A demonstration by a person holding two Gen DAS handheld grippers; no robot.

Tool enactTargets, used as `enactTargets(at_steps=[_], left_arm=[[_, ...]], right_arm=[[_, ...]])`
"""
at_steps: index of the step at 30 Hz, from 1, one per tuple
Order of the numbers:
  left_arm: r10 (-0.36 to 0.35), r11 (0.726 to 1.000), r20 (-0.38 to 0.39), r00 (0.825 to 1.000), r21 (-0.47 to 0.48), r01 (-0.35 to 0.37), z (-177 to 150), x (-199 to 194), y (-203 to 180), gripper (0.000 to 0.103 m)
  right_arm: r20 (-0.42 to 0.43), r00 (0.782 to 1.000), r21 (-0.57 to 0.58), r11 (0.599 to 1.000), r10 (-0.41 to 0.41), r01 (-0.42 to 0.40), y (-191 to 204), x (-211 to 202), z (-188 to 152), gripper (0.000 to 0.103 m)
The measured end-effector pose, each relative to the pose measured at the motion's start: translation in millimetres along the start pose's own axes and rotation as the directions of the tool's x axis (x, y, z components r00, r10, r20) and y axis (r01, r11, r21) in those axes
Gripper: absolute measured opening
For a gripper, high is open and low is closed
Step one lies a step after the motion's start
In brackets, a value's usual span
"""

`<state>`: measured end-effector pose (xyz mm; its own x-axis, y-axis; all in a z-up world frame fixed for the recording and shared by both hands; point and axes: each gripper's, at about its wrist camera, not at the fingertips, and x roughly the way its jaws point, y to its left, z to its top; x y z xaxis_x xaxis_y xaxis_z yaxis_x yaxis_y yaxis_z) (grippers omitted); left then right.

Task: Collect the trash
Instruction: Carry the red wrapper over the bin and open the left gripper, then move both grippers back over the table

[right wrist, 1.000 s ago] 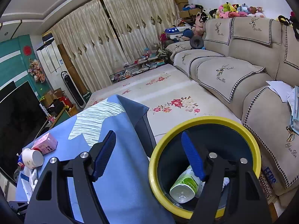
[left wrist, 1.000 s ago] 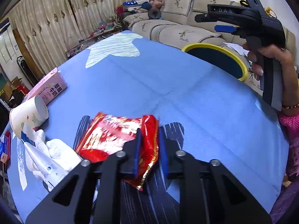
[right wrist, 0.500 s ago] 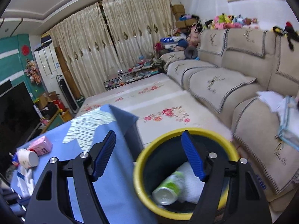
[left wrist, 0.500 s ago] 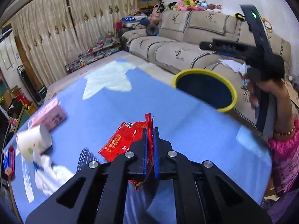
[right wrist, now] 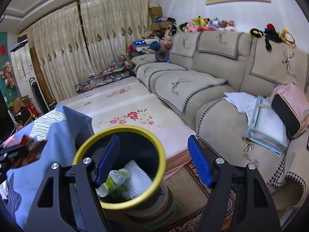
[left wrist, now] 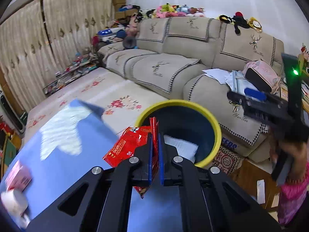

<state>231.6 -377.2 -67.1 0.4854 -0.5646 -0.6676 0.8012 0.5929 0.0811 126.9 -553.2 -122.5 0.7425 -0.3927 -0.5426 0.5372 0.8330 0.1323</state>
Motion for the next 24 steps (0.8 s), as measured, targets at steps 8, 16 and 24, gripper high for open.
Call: enactTargets(at_steps=[8,16,24], left_arm=[[-0.076,0.997,-0.118,0.990,-0.001,0.077,47.6,92.5,-36.7,0.006],[-0.086,0.996,-0.182,0.980,-0.019,0.084,53.4,148.4,-53.2,0.010],[-0.067,0.997,-0.180,0.981,-0.043,0.061,47.9,161.8,-50.9,0.050]], right_arm=[[-0.033,0.999,0.048,0.998,-0.037,0.038,-34.4,10.6,-10.4,0.069],[-0.033,0.998,0.075,0.995,-0.058,0.060,-50.6,8.3,-13.7,0.069],[-0.024,0.998,0.078,0.995,-0.061,0.062,-50.9,0.8,-13.0,0.069]])
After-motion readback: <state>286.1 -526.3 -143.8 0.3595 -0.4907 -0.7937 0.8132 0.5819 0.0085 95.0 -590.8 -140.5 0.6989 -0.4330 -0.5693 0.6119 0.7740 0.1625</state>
